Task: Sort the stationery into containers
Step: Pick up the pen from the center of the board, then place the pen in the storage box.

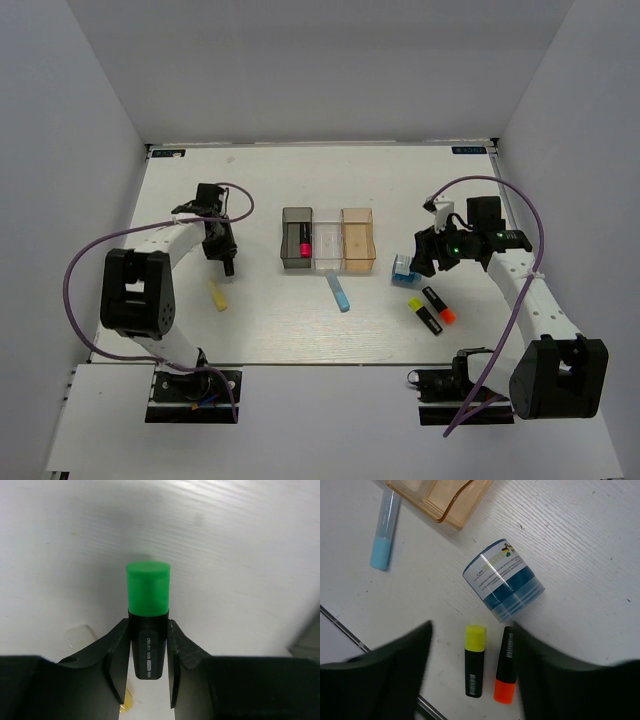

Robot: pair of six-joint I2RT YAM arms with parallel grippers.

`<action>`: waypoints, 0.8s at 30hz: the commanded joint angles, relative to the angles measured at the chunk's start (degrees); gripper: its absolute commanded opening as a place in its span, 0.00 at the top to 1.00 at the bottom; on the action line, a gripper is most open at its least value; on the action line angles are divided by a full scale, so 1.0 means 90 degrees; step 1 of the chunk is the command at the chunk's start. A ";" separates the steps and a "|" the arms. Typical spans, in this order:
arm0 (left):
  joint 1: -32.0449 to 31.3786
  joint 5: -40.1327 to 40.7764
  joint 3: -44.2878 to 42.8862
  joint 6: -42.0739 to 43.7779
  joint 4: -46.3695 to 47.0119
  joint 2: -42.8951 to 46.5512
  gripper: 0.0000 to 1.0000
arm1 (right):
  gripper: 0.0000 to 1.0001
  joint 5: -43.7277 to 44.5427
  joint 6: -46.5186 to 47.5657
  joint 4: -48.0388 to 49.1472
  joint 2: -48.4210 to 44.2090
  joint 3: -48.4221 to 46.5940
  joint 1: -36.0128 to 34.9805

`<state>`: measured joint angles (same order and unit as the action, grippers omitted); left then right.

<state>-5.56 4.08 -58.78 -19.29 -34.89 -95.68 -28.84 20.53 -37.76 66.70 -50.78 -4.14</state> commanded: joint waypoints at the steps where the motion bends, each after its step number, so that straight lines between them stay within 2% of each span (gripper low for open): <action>1: -0.0446 -0.0443 -0.0469 -0.0103 -0.0194 0.0991 0.99 | 0.23 0.0079 0.0160 -0.0101 -0.0077 -0.0138 0.0031; 2: -0.0524 -0.0724 -0.0635 -0.0151 -0.0243 0.1118 0.99 | 0.12 0.0108 0.0169 -0.0131 -0.0048 -0.0148 0.0031; 4: -0.0885 -0.0921 -0.0957 -0.0249 -0.0273 0.1207 0.99 | 0.10 0.0157 0.0257 -0.0170 0.0040 -0.0177 0.0021; 5: -0.0963 -0.1125 -0.1200 -0.0317 -0.0283 0.1178 0.99 | 0.14 0.0177 0.0277 -0.0189 0.0060 -0.0187 0.0011; 6: -0.1225 -0.1175 -0.1309 -0.0376 -0.0254 0.1120 0.99 | 0.24 0.0177 0.0325 -0.0286 0.0118 -0.0226 0.0021; 7: -0.1315 -0.1214 -0.1397 -0.0463 -0.0254 0.1042 0.99 | 0.57 0.0187 0.0374 -0.0297 0.0138 -0.0226 0.0021; 9: -0.1636 -0.1283 -0.1768 -0.0493 -0.0215 0.0700 0.99 | 0.86 0.0216 0.0394 -0.0375 0.0177 -0.0275 0.0021; 10: -0.1783 -0.1273 -0.1847 -0.0552 -0.0195 0.0603 0.99 | 0.95 0.0255 0.0433 -0.0404 0.0197 -0.0285 0.0011; 11: -0.1852 -0.1264 -0.2157 -0.0571 -0.0205 0.0263 0.99 | 0.98 0.0458 0.0433 -0.0433 0.0197 -0.0304 0.0001; 13: -0.2086 -0.1244 -0.2412 -0.0649 -0.0244 0.0046 0.99 | 0.91 0.0616 0.0540 -0.0521 0.0139 -0.0334 0.0021; 14: -0.2164 -0.1225 -0.2491 -0.0679 -0.0234 -0.0119 0.99 | 0.80 0.0887 0.0570 -0.0541 0.0109 -0.0324 0.0021; 16: -0.2349 -0.1186 -0.2638 -0.0728 -0.0215 -0.0413 0.98 | 0.73 0.1220 0.0648 -0.0473 -0.0056 -0.0188 0.0011; 17: -0.2370 -0.1166 -0.2648 -0.0747 -0.0176 -0.0462 0.98 | 0.65 0.1319 0.0745 -0.0444 -0.0115 -0.0129 0.0021; 21: -0.2565 -0.1039 -0.2629 -0.0728 -0.0107 -0.0716 0.94 | 0.62 0.1719 0.0892 -0.0317 -0.0291 0.0348 0.0011; 24: -0.2605 -0.0970 -0.2511 -0.0738 -0.0001 -0.0814 0.83 | 0.59 0.1856 0.0912 -0.0326 -0.0301 0.0506 0.0021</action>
<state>-28.77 -5.45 -80.99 -25.34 -36.01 -104.64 -15.40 27.38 -40.66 64.75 -47.81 -4.14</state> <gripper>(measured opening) 0.406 0.396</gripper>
